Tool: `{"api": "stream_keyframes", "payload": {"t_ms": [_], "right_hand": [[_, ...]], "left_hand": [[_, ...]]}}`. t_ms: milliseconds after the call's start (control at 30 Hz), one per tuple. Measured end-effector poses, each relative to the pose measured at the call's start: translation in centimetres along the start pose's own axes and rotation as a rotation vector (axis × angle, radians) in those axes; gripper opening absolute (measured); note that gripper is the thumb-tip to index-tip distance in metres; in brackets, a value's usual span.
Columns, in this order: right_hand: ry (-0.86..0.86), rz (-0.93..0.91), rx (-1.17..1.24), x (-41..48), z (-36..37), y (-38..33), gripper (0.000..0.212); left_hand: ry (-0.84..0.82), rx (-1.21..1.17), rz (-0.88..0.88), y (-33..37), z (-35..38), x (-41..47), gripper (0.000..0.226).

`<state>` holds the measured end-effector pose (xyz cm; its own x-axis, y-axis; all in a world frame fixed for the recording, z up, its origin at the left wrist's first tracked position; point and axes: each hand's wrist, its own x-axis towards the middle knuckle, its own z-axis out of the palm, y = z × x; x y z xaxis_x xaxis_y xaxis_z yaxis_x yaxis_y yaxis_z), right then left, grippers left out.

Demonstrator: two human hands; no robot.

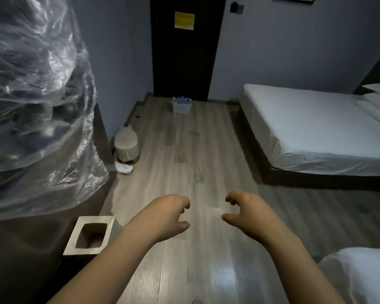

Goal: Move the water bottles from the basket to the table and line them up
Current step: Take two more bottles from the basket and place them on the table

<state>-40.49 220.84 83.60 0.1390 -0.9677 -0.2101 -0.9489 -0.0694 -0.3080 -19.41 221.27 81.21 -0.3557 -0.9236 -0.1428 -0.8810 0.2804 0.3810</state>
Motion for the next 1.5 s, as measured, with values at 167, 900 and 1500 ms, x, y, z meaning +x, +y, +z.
{"api": "stream_keyframes", "payload": {"t_ms": [167,900,1500], "right_hand": [[0.073,-0.002,0.035,6.9,-4.2,4.0,0.049],[0.06,-0.028,0.009,41.3,-14.3,8.1,0.05],[0.064,-0.054,0.004,72.4,-20.5,8.1,0.051]], "left_hand": [[0.027,0.025,0.002,1.3,-1.6,9.0,0.042],[0.089,0.065,0.022,-6.5,-12.7,42.9,0.038],[0.088,0.104,0.024,-17.5,-21.7,71.1,0.036]]}}
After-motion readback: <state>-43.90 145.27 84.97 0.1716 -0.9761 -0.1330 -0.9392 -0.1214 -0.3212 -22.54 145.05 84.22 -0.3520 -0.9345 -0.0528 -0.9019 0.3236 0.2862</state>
